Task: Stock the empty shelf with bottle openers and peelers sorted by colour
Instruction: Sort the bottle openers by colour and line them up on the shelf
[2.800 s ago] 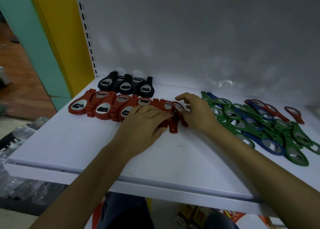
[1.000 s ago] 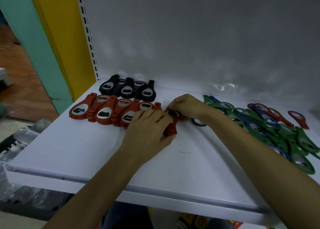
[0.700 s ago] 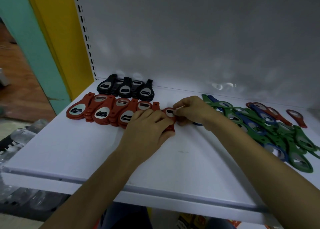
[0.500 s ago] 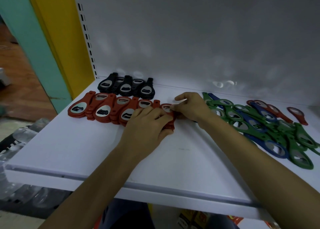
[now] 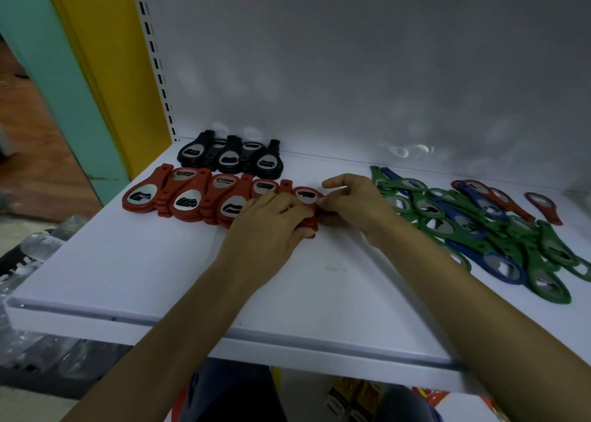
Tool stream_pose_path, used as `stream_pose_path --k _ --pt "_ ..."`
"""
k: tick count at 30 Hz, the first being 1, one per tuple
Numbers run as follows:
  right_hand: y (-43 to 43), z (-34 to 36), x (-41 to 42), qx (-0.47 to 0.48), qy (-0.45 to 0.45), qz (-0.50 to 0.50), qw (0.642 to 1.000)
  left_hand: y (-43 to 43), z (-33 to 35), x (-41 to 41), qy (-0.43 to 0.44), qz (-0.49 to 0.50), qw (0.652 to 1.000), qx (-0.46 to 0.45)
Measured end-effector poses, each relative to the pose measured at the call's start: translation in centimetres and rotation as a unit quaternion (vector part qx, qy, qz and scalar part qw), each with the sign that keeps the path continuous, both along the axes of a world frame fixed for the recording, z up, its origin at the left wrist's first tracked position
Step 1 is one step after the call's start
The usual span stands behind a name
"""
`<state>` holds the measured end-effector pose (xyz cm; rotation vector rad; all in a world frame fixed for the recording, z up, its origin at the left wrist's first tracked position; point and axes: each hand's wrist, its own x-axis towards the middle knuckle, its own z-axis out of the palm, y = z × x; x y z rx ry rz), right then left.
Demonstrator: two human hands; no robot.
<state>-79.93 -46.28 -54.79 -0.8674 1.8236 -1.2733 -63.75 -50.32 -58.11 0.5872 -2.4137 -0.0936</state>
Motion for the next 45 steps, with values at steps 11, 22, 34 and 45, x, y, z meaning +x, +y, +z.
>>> stream_pose_path --k 11,22,34,45 --pt "1.6 -0.7 1.3 0.028 0.215 0.133 0.967 0.6 0.4 0.5 0.019 0.011 1.000 0.010" --pt "-0.3 -0.8 -0.9 0.117 0.511 0.079 0.848 0.2 0.3 0.6 -0.013 0.016 0.999 -0.045" --pt "-0.9 -1.1 -1.2 0.076 0.479 0.083 0.870 0.4 0.3 0.7 -0.018 0.026 0.997 -0.070" --pt "7.8 1.2 -10.2 0.033 0.480 -0.048 0.875 4.8 2.9 -9.8 0.002 -0.120 0.993 -0.015"
